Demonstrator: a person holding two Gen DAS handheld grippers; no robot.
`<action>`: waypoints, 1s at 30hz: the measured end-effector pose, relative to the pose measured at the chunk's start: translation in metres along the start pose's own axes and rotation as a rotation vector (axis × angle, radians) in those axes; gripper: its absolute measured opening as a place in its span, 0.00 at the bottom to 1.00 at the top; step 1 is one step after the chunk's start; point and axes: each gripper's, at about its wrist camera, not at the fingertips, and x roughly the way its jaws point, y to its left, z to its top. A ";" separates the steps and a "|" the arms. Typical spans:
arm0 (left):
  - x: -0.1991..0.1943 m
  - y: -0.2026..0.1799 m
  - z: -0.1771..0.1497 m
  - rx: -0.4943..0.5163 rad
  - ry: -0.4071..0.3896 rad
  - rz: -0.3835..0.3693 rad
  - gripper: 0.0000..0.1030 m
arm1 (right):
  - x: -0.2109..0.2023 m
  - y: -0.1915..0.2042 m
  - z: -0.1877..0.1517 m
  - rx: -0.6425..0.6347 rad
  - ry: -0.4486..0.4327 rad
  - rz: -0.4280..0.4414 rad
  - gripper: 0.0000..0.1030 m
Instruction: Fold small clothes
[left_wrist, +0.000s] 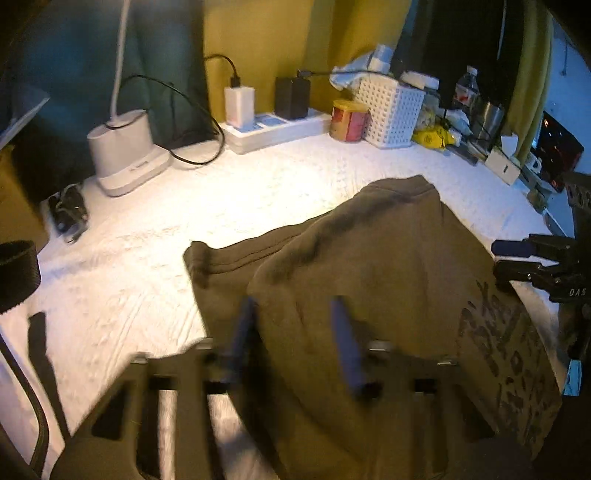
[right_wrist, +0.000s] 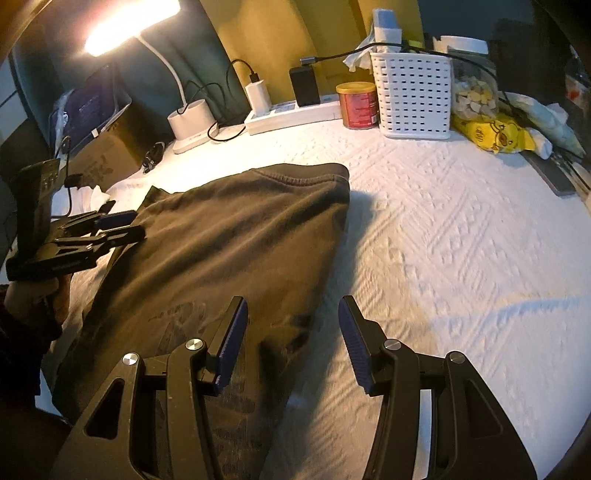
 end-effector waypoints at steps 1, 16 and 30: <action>0.004 0.001 0.001 0.007 0.011 0.007 0.08 | 0.002 -0.001 0.002 0.000 0.004 -0.001 0.53; 0.001 0.028 0.001 -0.104 0.029 0.057 0.48 | 0.017 -0.019 0.035 0.011 -0.030 -0.056 0.53; 0.007 0.045 -0.005 -0.186 0.002 0.033 0.82 | 0.036 -0.016 0.050 -0.008 -0.034 -0.046 0.53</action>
